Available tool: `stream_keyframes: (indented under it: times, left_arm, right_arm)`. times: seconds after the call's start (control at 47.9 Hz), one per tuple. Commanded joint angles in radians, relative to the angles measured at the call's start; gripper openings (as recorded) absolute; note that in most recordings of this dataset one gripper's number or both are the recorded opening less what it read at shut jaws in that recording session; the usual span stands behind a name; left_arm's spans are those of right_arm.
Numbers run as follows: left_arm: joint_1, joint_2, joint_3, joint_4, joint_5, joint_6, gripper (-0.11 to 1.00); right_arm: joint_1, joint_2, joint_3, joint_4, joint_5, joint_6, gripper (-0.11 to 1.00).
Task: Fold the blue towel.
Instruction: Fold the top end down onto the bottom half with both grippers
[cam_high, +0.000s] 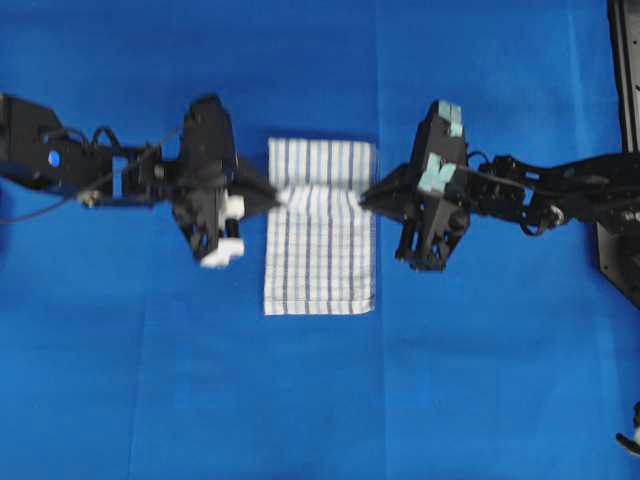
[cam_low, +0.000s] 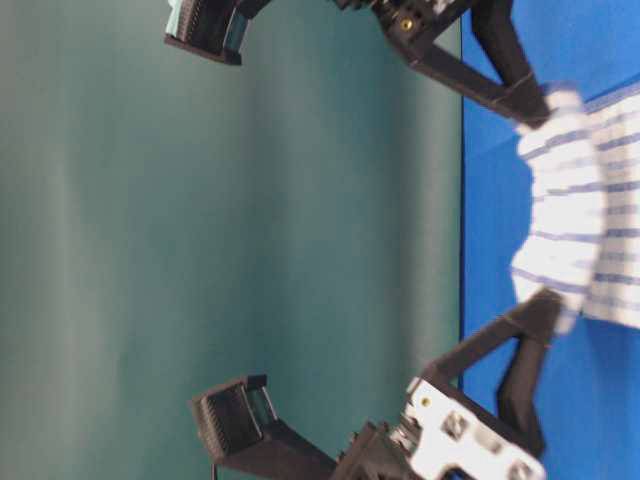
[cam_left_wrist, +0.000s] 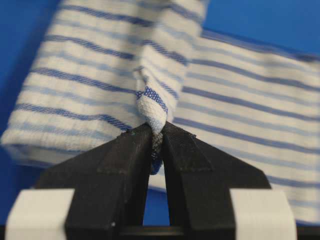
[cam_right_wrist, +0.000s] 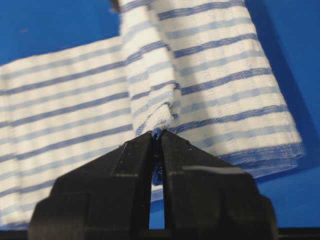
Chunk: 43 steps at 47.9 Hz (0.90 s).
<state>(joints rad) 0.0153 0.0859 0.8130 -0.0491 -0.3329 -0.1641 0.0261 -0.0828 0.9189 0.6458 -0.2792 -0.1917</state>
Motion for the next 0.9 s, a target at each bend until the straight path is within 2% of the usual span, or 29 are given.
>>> stream_keyframes:
  times: [0.0,0.125,0.271,0.438,0.876]
  left_arm:
    - [-0.061,-0.021,-0.012,-0.002,-0.008,-0.028,0.05]
    - [-0.123,-0.015,-0.018,-0.003,-0.012,-0.044,0.05]
    - [-0.158,-0.009,-0.029,-0.003,-0.012,-0.044,0.05]
    - [-0.160,-0.008,-0.031,-0.003,-0.014,-0.044,0.05]
    - [-0.160,0.017,-0.032,-0.003,-0.014,-0.044,0.07]
  right_arm:
    - [0.043,-0.009,-0.014,0.026,-0.009,0.000,0.04]
    - [0.091,-0.005,-0.018,0.046,-0.011,0.000,0.04]
    - [0.129,0.009,-0.031,0.057,-0.008,0.000,0.04]
    - [0.152,0.035,-0.049,0.060,0.000,-0.002,0.04]
    - [0.153,0.074,-0.054,0.057,0.017,-0.006,0.06]
